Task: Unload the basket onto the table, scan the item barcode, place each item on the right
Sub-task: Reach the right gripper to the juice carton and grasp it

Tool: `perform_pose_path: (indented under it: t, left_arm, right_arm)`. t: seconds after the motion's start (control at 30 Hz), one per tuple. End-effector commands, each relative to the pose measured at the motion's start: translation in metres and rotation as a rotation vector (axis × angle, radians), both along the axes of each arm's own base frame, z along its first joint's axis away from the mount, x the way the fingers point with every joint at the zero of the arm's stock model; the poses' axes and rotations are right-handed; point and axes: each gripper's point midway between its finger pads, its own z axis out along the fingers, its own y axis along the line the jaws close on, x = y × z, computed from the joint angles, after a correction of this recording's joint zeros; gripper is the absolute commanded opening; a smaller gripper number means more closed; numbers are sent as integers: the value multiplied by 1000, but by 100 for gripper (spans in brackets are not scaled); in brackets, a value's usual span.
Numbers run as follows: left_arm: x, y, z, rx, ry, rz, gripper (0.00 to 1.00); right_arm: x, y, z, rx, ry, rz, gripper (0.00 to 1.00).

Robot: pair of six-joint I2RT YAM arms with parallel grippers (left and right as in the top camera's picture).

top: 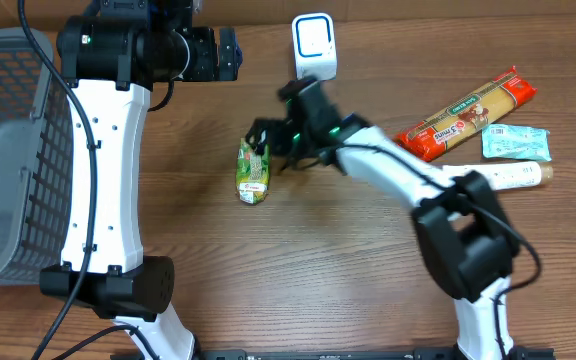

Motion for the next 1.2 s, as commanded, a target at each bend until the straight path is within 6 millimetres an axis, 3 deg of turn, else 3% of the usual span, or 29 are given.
perform_pose_path:
  t: [0.0,0.1,0.27,0.5,0.6,0.83,0.97,1.07,1.17]
  left_arm:
    - [2,0,0,10,-5,-12,100]
    - [2,0,0,11,-5,-12,100]
    - [2,0,0,10,-5,-12,99]
    - [2,0,0,10,-5,-12,99]
    - [2,0,0,10,-5,-12,100]
    - [2,0,0,11,-5,-12,100]
    - [2,0,0,10,-5,-12,100]
    - [2,0,0,10,-5,-12,100]
    - [2,0,0,10,-5,-12,99]
  right_arm:
    - [-9,11,-21,-52,1,9,84]
    - [-17,13,-28,-68,23,23,69]
    - [-30,7,-37,-105,87,21,35]
    - [-50,3,-38,-78,207,54,21]
    - [-52,-20,-30,-77,280,48,16]
    - [-46,-97,-18,-145,353,39,17]
    - [-38,-144,-18,-177,365,45,33]
    - [-36,-156,-14,-159,322,132,38]
    - [-31,-157,-7,-180,204,250,54]
